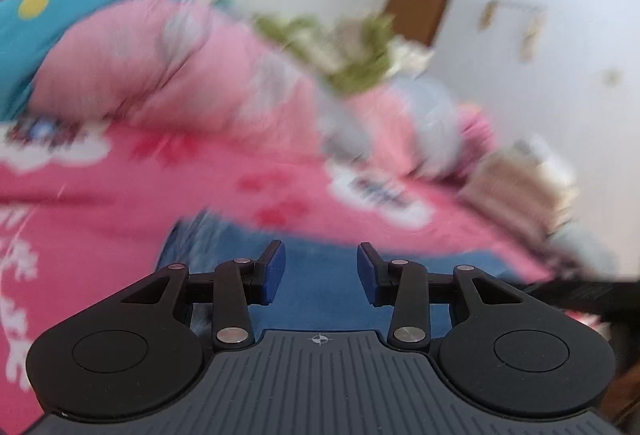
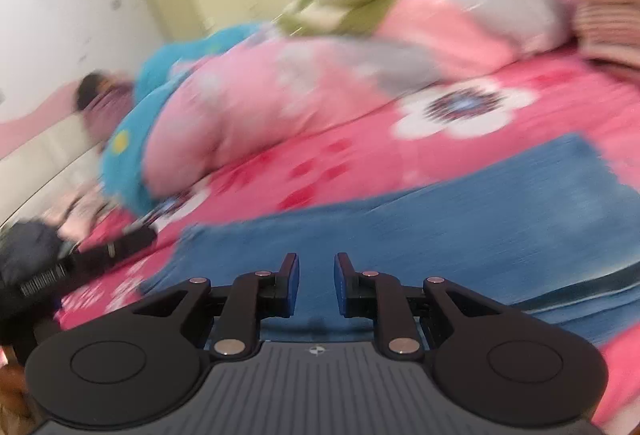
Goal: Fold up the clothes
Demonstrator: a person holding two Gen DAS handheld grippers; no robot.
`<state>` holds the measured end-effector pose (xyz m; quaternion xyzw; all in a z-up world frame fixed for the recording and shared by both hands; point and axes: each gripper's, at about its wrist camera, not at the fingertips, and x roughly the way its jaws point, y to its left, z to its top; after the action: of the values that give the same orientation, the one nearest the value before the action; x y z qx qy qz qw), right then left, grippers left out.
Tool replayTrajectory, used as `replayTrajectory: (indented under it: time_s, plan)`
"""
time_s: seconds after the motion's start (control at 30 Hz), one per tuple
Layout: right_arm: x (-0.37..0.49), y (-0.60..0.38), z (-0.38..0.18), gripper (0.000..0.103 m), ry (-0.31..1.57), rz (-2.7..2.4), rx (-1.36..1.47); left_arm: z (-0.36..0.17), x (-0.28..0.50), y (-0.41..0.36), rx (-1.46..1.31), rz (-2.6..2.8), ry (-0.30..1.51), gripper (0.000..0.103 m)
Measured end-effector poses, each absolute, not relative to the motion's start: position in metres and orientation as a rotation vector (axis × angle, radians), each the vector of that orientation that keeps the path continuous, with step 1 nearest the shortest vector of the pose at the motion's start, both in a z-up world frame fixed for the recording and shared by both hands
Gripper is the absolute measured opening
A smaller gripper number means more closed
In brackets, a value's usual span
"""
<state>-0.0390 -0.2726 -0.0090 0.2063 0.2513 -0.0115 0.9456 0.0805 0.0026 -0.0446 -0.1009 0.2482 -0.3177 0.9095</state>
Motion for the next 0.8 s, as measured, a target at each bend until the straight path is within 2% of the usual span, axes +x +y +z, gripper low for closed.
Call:
replayTrajectory:
  time_s: [0.23,0.37,0.5,0.73,0.8]
  plan:
    - [-0.047,-0.365,0.005,0.020,0.428,-0.256,0.358,-0.060,0.096,0.011,-0.245,-0.576,0.606,0.038]
    - [-0.018,-0.406,0.000,0.020,0.478,-0.253,0.276,-0.062,0.097,0.008,-0.243,-0.543,0.611,0.038]
    - [0.019,-0.442,-0.060,0.016,0.696,-0.207,0.302,-0.062,0.098,0.006,-0.245,-0.524,0.623,0.038]
    - [0.028,-0.445,-0.022,0.017,0.635,-0.168,0.318,-0.061,0.097,0.004,-0.216,-0.516,0.629,0.038]
    - [0.044,-0.451,-0.031,0.017,0.669,-0.200,0.322,-0.061,0.097,0.003,-0.212,-0.516,0.629,0.038]
